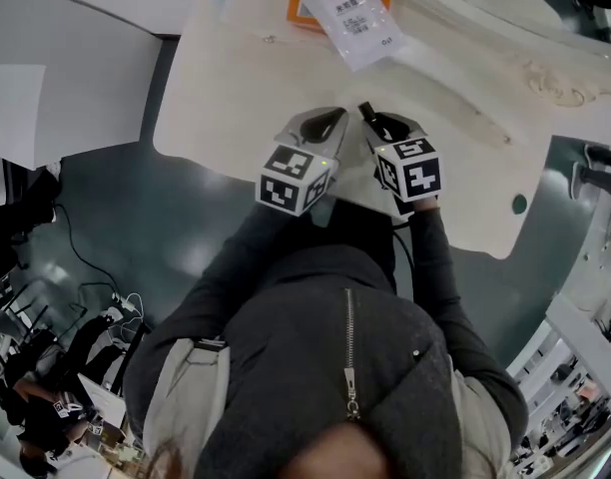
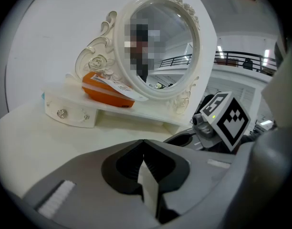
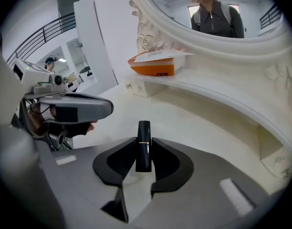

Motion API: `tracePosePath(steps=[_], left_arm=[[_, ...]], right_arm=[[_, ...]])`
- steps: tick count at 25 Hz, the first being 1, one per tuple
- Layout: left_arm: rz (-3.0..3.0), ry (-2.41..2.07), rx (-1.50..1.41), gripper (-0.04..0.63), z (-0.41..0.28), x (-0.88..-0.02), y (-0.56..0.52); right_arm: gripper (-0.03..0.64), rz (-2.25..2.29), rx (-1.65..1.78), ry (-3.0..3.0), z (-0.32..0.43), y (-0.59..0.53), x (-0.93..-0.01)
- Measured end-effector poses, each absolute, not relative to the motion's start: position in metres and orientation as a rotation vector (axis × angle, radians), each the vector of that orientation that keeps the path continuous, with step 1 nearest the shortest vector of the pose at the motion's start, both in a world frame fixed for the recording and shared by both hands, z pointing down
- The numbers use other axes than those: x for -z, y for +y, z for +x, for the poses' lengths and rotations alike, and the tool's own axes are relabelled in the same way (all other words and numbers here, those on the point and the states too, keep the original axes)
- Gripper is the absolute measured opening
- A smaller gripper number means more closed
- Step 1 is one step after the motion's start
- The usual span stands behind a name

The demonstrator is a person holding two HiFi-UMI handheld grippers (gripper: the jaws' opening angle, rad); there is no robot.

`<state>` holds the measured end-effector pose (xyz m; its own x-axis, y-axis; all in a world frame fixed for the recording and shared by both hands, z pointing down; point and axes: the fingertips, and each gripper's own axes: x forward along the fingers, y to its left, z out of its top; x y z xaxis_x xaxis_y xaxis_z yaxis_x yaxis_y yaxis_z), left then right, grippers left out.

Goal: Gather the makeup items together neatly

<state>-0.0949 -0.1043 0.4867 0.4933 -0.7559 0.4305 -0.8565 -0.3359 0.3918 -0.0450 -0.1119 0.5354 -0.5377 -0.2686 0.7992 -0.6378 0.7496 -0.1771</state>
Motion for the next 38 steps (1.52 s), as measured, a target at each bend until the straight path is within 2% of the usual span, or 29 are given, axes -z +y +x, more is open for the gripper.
tracePosePath(steps=[16, 38], left_arm=[[2.337, -1.071, -0.257, 0.009, -0.036, -0.464, -0.121], [2.443, -0.951, -0.214, 0.009, 0.037, -0.430, -0.159]], right_arm=[[0.100, 1.133, -0.716, -2.068, 0.020, -0.123, -0.506], [0.100, 1.492, -0.792, -2.015, 0.090, -0.155, -0.449]])
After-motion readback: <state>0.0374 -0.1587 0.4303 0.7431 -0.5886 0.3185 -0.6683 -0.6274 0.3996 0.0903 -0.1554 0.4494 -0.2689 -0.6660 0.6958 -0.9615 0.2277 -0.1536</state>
